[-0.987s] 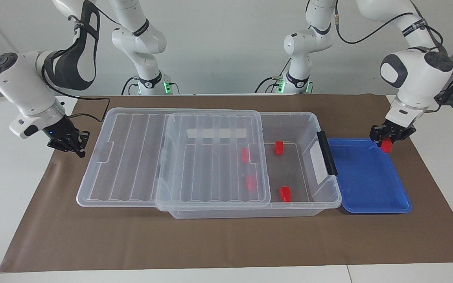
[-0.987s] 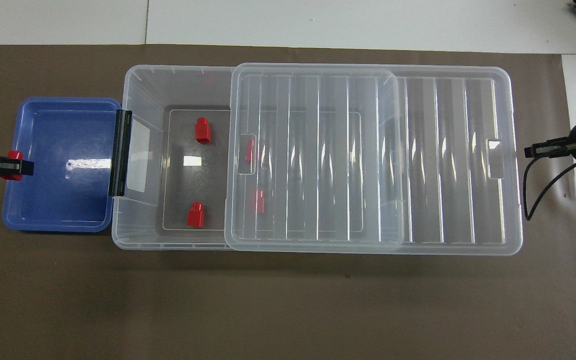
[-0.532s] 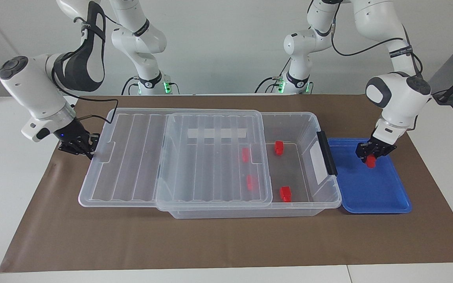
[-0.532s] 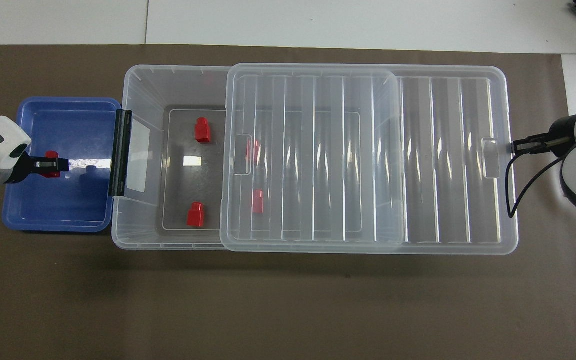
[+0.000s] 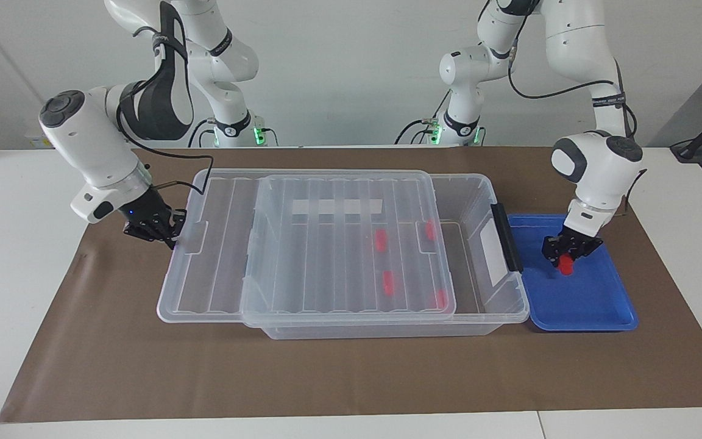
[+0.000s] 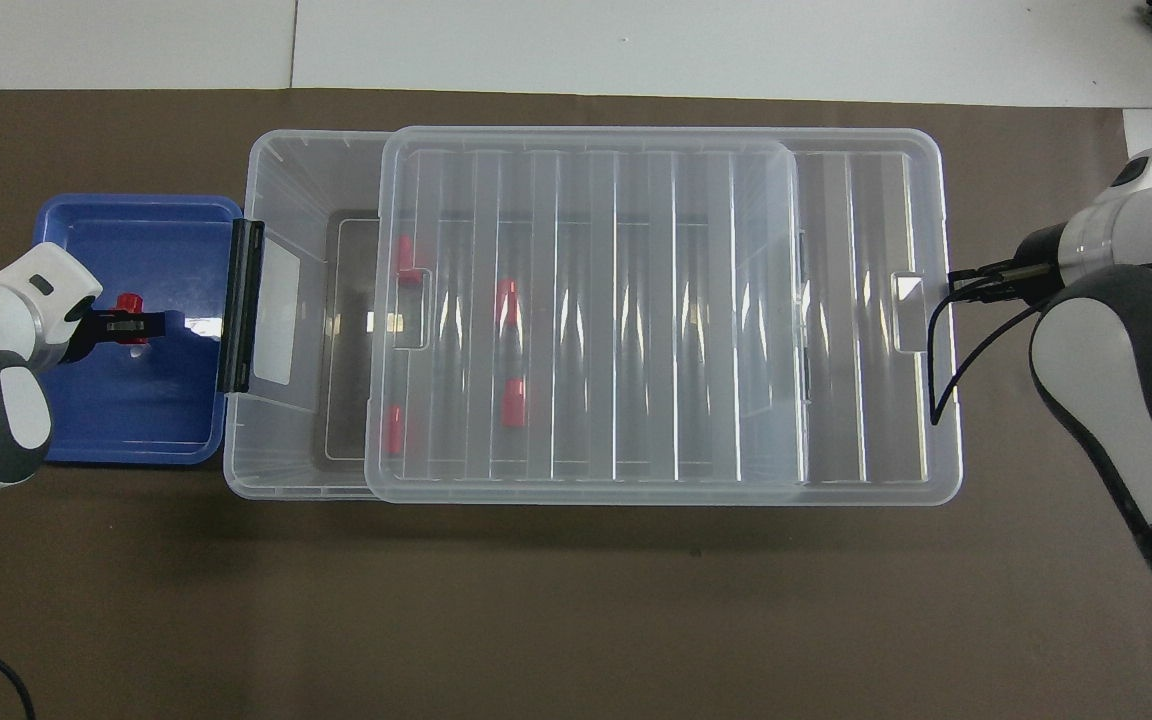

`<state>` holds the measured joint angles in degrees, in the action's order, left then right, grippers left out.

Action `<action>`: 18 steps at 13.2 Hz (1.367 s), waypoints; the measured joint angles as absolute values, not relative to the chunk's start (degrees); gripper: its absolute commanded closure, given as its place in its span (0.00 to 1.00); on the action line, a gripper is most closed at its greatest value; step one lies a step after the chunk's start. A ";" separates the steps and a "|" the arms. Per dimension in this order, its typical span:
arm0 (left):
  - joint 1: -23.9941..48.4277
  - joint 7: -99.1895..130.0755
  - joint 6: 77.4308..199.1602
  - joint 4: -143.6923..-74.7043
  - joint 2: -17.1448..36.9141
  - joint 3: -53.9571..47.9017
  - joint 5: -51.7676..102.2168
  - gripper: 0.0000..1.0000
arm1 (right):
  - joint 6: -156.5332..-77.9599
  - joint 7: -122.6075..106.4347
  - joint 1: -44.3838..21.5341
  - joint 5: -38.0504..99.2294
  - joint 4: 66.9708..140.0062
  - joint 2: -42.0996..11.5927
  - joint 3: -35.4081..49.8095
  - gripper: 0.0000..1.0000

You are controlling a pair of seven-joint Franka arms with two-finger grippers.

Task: Place red block in blue tray from box
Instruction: 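Lower the block into the tray while the right gripper slides the lid shut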

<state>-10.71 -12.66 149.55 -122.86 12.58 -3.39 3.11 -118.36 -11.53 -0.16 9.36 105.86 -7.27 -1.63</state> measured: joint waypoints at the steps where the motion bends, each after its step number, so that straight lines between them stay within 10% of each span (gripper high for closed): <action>1: -10.76 -12.83 149.63 -122.88 12.61 -3.27 3.11 1.00 | -118.58 -10.27 -1.15 9.36 105.86 -7.28 -1.62 1.00; 8: -10.71 -13.35 159.16 -126.11 15.29 -3.29 3.11 0.98 | -120.26 -2.01 -6.89 9.38 105.87 -7.44 -1.54 1.00; 9: -10.71 -13.37 159.52 -126.16 15.28 -3.30 3.11 0.63 | -120.29 -1.24 -7.54 9.38 105.87 -7.49 -1.54 1.00; 13: -10.71 -13.58 159.73 -126.16 15.29 -3.31 3.11 0.16 | -120.74 0.92 -8.61 9.38 105.85 -7.52 -1.55 1.00; 18: -10.70 -13.60 158.97 -125.95 15.45 -3.37 3.11 0.15 | -121.23 2.33 -10.12 9.40 105.84 -7.58 -1.54 1.00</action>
<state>-10.70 -13.60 158.97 -125.95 15.45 -3.37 3.11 -121.23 2.33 -10.12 9.40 105.84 -7.58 -1.54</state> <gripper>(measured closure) 0.145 0.991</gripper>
